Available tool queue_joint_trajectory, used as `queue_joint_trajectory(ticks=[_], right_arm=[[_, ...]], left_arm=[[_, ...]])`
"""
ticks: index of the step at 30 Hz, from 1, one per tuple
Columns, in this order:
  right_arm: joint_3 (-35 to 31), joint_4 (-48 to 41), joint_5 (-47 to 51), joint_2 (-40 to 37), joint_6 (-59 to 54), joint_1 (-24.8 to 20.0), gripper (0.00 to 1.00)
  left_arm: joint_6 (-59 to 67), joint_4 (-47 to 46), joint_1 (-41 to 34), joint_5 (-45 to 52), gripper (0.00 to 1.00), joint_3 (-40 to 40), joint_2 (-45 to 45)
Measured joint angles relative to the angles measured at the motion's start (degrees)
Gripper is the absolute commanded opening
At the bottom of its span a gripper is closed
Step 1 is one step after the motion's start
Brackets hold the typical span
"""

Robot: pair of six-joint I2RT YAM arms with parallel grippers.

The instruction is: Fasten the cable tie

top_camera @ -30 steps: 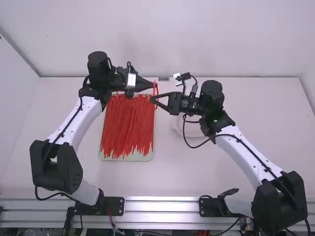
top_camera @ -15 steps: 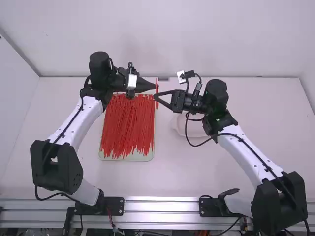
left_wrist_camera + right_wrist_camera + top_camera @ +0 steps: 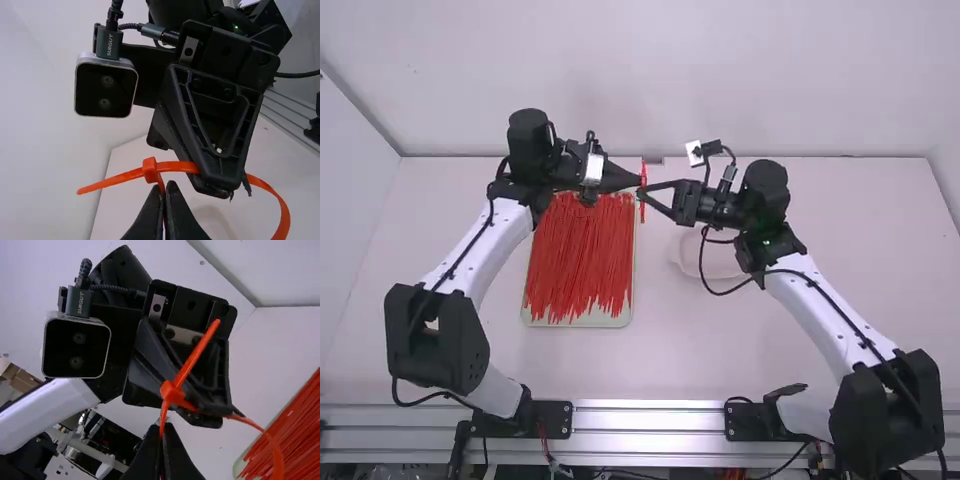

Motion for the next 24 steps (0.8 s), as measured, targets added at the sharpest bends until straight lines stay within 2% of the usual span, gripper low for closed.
queue_joint_trajectory(ticks=[15,16,17,20,21,24], right_arm=[[0.0,0.4,-0.3,0.0,0.0,-1.2,0.0],[0.0,0.4,-0.3,0.0,0.1,-1.2,0.02],[0.0,0.4,-0.3,0.0,0.0,-1.2,0.1],[0.0,1.3,0.0,-0.1,0.0,-1.6,0.24],[0.0,1.3,-0.2,-0.2,0.0,-1.9,0.37],[0.0,1.4,-0.1,-0.3,-0.1,-2.5,0.4]], left_arm=[[0.0,-0.1,-0.7,-0.9,0.02,0.0,0.0],[0.0,-0.1,-0.8,-0.9,0.02,0.0,0.0],[0.0,-0.1,-0.8,-0.9,0.02,0.0,0.0],[0.0,-0.3,-0.7,-0.9,0.02,-0.1,0.1],[0.0,-0.3,-0.7,-1.2,0.02,-0.1,0.2],[0.0,-0.3,-0.6,-0.7,0.02,-0.6,0.6]])
